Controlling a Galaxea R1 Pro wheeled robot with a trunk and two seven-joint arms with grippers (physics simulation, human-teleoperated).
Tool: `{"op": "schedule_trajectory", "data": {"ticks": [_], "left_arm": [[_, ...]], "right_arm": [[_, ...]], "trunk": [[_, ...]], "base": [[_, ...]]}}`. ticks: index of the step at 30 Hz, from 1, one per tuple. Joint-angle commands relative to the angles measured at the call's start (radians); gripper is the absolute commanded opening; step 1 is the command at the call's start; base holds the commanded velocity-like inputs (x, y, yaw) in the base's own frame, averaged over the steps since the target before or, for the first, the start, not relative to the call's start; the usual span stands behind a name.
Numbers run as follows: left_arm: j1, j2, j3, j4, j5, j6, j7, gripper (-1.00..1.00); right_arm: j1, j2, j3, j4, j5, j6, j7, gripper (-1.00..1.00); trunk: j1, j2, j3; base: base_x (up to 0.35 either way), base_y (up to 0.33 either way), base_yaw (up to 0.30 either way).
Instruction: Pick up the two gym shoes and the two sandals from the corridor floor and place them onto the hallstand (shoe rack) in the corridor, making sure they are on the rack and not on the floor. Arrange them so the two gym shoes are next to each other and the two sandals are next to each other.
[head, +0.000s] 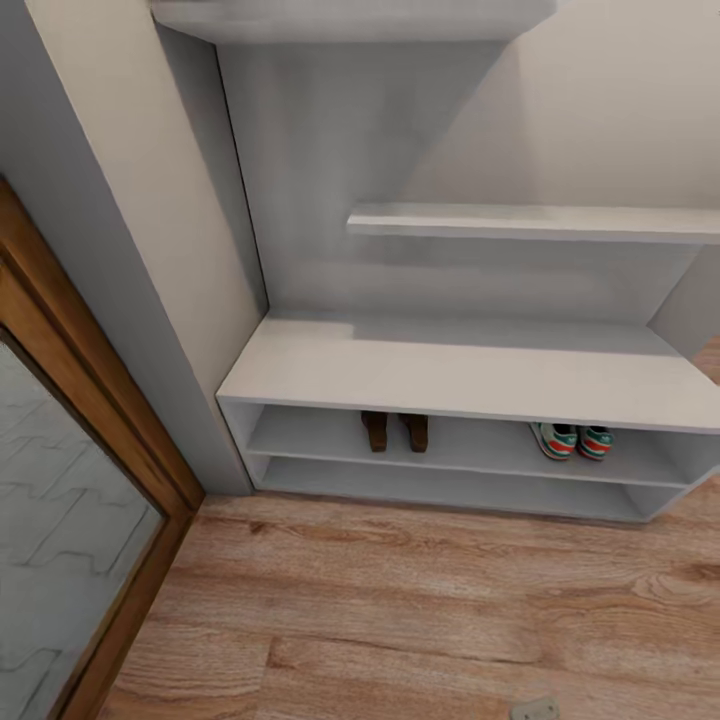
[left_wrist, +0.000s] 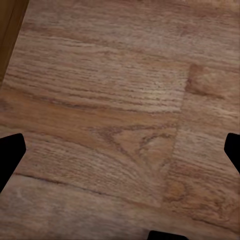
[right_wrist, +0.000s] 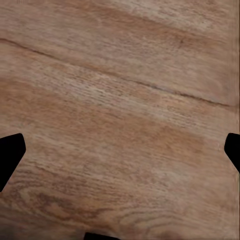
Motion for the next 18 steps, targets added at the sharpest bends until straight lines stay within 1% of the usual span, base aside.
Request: {"op": "schedule_trajectory", "data": {"ticks": [1, 2, 3, 5, 6, 12, 18], "left_arm": [[-0.001, -0.001, 0.007, 0.002, 0.005, -0.002, -0.009, 1.00], [-0.001, -0.001, 0.007, 0.002, 0.005, -0.002, -0.009, 1.00], [-0.001, -0.002, 0.007, 0.002, 0.005, -0.003, -0.007, 1.00], [-0.001, -0.002, 0.007, 0.003, 0.005, -0.003, -0.006, 1.00], [0.000, -0.002, 0.007, 0.003, 0.004, -0.003, -0.004, 1.00], [0.000, -0.003, 0.006, 0.004, 0.002, -0.002, -0.004, 1.00], [0.000, -0.003, 0.003, 0.005, -0.001, -0.002, -0.005, 1.00]], "right_arm": [[0.000, 0.000, 0.001, 0.001, -0.002, -0.003, -0.010, 1.00], [0.000, 0.000, 0.001, 0.001, -0.002, -0.003, -0.010, 1.00], [0.000, 0.001, 0.001, 0.001, -0.008, -0.003, -0.042, 1.00], [0.000, 0.006, 0.000, 0.001, -0.016, -0.002, -0.079, 1.00], [0.000, 0.033, 0.000, 0.002, -0.032, -0.002, -0.145, 1.00], [0.001, 0.074, 0.003, 0.003, -0.038, -0.001, -0.191, 1.00], [0.002, 0.082, 0.003, 0.003, -0.038, 0.000, -0.197, 1.00]], "trunk": [[-0.004, 0.007, 0.003], [-0.008, 0.014, 0.006], [-0.012, 0.021, 0.009], [-0.019, 0.035, 0.015], [-0.023, 0.042, 0.018], [-0.046, 0.084, 0.037], [-0.069, 0.126, 0.056]], "base": [[0.000, 0.000, 0.000], [0.000, 0.000, 0.000], [0.000, 0.000, 0.000], [0.000, 0.000, 0.000], [0.000, 0.000, 0.000], [0.000, 0.000, 0.000], [0.000, 0.000, 0.000]]}}
